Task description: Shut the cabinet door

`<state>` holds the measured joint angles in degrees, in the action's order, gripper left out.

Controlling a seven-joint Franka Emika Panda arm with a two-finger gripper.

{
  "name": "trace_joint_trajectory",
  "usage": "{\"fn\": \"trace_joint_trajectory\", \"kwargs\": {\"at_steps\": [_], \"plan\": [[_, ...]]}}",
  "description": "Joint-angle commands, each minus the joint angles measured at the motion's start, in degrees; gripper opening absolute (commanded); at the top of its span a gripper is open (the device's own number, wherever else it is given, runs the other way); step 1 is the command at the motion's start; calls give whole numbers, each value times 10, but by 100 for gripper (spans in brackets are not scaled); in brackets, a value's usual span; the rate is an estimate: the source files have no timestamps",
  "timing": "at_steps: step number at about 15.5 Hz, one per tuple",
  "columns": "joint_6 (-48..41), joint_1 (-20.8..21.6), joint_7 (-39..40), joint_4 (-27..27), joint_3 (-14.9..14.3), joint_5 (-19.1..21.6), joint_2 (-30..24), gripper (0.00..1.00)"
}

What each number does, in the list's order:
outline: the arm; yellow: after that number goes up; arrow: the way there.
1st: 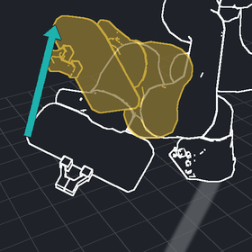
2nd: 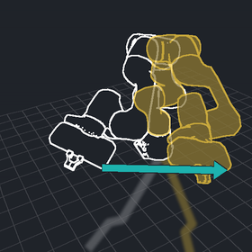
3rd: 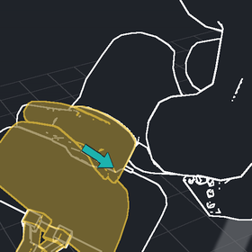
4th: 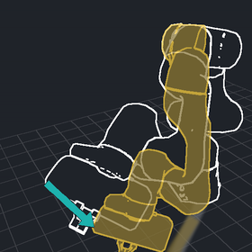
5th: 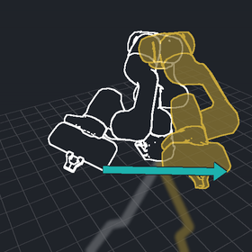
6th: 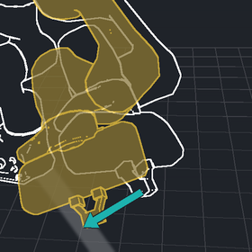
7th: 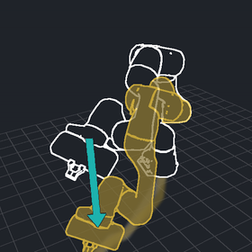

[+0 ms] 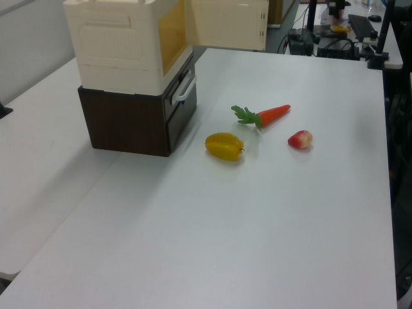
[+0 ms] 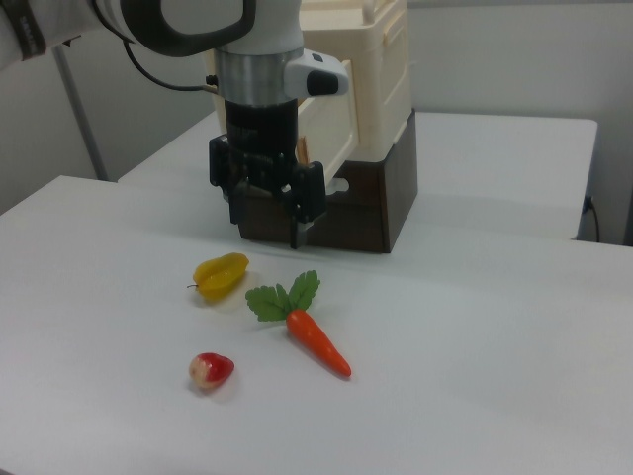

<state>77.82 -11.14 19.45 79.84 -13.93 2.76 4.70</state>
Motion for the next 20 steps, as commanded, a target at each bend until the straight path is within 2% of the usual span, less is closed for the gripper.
{"fn": "trace_joint_trajectory", "kwargs": {"at_steps": [1,16,17,20], "plan": [[-15,8,-2,14,0,-9,-15,100],[-9,20,-2,13,0,-9,-11,100],[-9,20,-1,13,0,-9,-11,98],[-13,19,1,13,0,-8,-11,66]]}}
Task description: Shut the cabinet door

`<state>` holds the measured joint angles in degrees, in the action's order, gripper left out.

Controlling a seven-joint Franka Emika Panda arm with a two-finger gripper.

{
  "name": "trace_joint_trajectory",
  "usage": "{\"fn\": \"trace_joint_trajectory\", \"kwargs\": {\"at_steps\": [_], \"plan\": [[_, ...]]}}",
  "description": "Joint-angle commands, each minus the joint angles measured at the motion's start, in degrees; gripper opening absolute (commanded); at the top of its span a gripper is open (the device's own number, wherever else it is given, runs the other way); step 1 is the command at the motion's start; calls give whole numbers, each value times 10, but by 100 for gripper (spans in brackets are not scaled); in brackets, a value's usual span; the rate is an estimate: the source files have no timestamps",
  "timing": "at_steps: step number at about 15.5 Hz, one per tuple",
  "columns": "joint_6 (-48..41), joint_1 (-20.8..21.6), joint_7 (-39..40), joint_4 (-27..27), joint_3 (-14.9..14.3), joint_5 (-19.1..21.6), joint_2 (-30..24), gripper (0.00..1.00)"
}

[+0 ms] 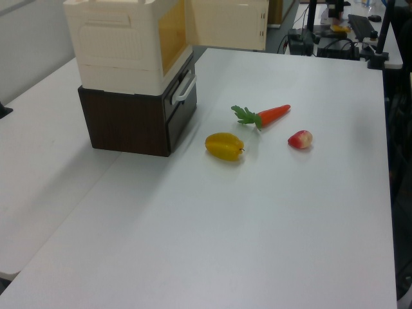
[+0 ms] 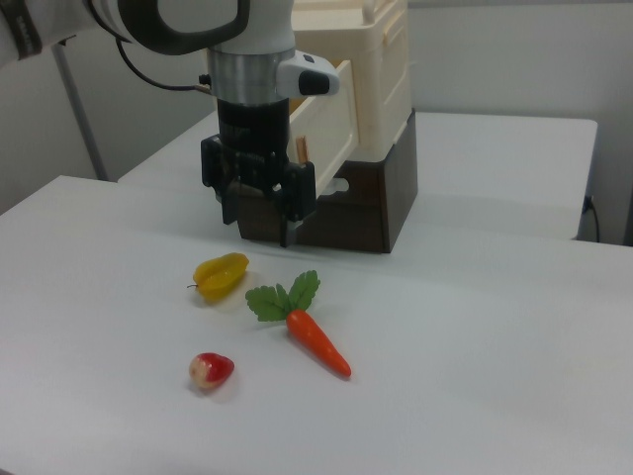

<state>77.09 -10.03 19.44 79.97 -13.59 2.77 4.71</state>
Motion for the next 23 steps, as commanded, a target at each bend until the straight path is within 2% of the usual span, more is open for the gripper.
{"fn": "trace_joint_trajectory", "kwargs": {"at_steps": [1,3,5,8,13,15,17,23], "plan": [[-6,8,5,12,-4,-8,-12,53],[-6,8,9,12,-5,-7,-12,33],[-6,7,19,12,-5,-5,-12,18],[1,-2,84,12,-12,29,-11,5],[7,-11,131,8,-14,45,-5,5],[71,-12,144,11,-14,46,-6,5],[143,-17,189,12,-14,50,2,5],[252,-26,249,12,-14,60,27,5]]}}
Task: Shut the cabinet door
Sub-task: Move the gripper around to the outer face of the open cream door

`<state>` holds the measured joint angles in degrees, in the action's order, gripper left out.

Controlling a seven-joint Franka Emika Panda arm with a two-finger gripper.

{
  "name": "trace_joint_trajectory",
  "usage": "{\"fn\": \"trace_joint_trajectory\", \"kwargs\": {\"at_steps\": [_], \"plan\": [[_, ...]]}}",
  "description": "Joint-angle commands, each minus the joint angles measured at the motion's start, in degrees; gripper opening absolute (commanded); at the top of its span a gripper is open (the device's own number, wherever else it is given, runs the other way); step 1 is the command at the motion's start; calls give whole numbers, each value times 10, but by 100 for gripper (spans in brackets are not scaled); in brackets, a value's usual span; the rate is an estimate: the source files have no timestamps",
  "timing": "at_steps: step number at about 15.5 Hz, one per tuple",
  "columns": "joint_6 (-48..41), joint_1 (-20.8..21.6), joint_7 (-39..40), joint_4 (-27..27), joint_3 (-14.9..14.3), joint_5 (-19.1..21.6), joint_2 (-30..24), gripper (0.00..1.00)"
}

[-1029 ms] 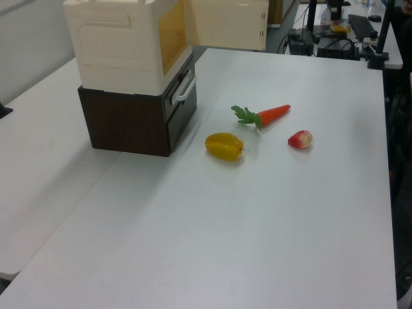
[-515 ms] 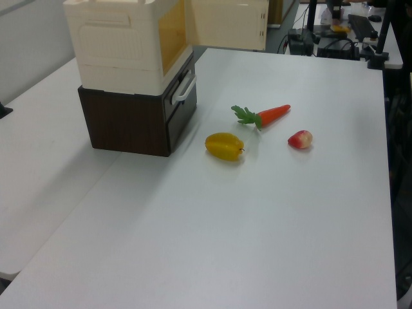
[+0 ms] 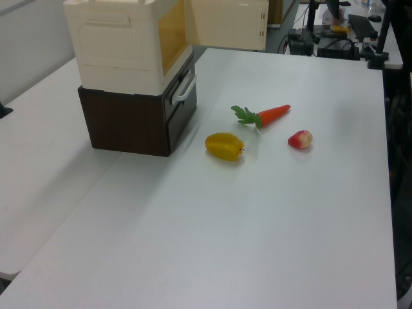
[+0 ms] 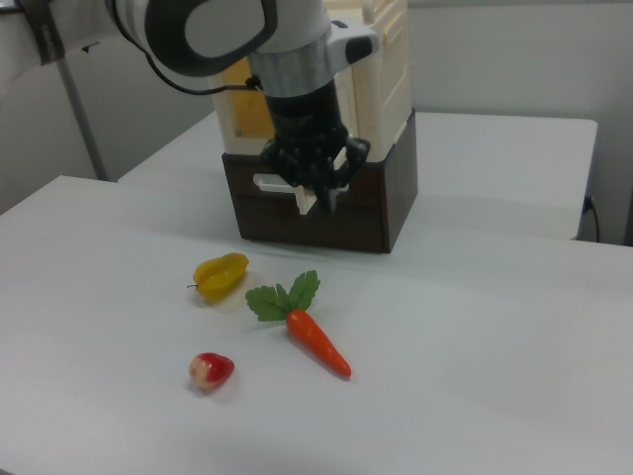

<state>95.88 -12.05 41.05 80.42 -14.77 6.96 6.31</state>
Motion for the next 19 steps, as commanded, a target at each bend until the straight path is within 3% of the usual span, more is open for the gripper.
{"fn": "trace_joint_trajectory", "kwargs": {"at_steps": [1,9,19], "plan": [[96,-10,36,8,-2,24,19,5],[254,-6,43,11,2,34,74,8],[325,-5,43,11,4,34,102,8]]}}
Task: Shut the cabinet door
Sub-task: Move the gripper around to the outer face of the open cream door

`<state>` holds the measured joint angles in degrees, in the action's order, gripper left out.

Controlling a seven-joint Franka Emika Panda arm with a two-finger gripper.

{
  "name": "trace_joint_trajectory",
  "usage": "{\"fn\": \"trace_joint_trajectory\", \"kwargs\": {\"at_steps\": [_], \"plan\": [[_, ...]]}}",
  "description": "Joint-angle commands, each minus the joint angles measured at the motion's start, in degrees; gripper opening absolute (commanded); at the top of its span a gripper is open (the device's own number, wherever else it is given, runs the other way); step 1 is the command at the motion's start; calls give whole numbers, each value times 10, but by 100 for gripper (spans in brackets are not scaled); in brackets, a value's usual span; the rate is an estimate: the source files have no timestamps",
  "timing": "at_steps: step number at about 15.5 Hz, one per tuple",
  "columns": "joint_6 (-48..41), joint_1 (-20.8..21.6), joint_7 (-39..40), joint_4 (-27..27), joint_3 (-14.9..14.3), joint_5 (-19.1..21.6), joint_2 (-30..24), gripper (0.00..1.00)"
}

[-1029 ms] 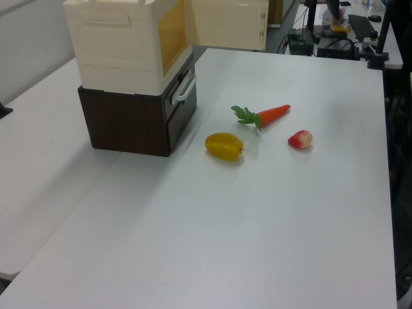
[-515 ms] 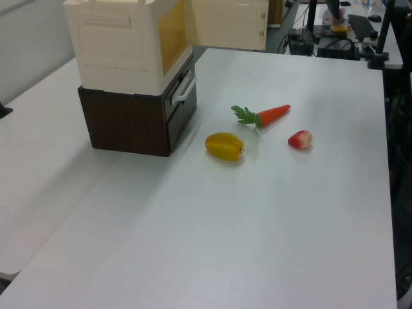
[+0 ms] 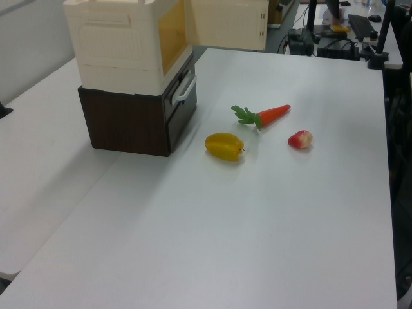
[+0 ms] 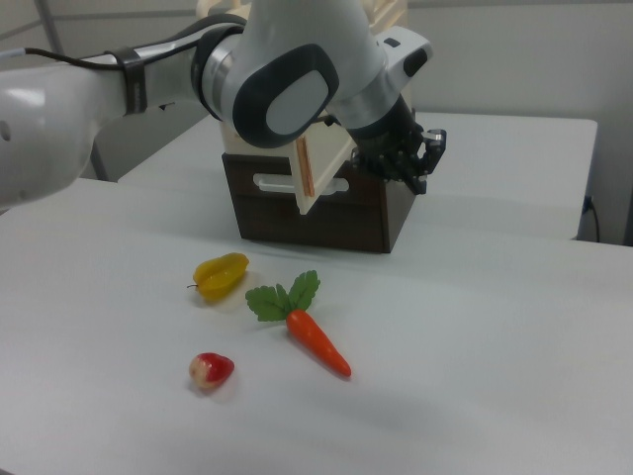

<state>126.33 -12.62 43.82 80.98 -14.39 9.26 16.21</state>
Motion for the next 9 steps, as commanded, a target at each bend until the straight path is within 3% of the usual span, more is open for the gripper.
{"fn": "trace_joint_trajectory", "kwargs": {"at_steps": [1,9], "plan": [[21,0,16,5,-1,11,5,8],[20,20,9,7,7,15,15,8]]}}
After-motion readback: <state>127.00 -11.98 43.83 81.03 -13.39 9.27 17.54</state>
